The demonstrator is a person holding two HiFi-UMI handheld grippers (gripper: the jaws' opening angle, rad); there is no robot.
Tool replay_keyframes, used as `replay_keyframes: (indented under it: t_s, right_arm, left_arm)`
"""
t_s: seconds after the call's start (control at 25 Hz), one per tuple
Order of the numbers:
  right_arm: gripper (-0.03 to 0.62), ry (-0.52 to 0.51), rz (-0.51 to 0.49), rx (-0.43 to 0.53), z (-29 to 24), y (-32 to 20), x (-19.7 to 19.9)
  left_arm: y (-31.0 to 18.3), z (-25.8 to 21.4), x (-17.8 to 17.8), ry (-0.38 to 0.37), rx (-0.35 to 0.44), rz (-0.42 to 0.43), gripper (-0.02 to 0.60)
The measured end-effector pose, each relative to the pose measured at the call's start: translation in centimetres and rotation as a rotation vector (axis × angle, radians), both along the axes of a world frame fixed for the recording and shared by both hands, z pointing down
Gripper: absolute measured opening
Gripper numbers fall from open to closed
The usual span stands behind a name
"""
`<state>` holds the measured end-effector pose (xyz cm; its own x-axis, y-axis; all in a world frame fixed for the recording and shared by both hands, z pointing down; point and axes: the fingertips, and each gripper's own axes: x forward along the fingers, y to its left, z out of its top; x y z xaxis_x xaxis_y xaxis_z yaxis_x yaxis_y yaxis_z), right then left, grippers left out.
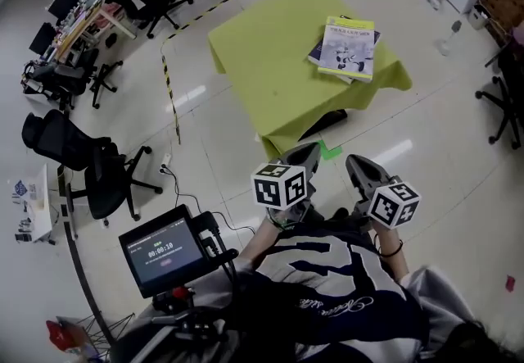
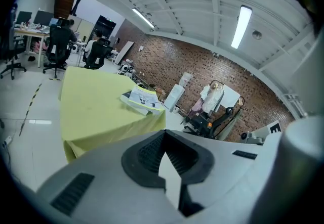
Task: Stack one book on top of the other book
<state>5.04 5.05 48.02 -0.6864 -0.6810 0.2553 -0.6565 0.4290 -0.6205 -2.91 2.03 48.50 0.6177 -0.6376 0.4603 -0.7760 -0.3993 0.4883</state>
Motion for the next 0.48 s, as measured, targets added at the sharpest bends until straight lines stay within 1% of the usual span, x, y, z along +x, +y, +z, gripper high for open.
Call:
replay_keyframes:
  t_s: [0.32, 0.48]
  right_arm:
    - [-0.005, 0.019, 0.013, 0.008, -0.6, -1.3, -0.8]
    - [-0.005, 0.029, 0.003, 0.014, -0.8, -1.5, -1.3]
  left_arm:
    - [-2.1, -0.4, -1.5, 0.043, 0.017, 0.003, 0.005]
    - [-2.2, -0.5, -1.7, 0.048, 0.014, 0.019, 0.005]
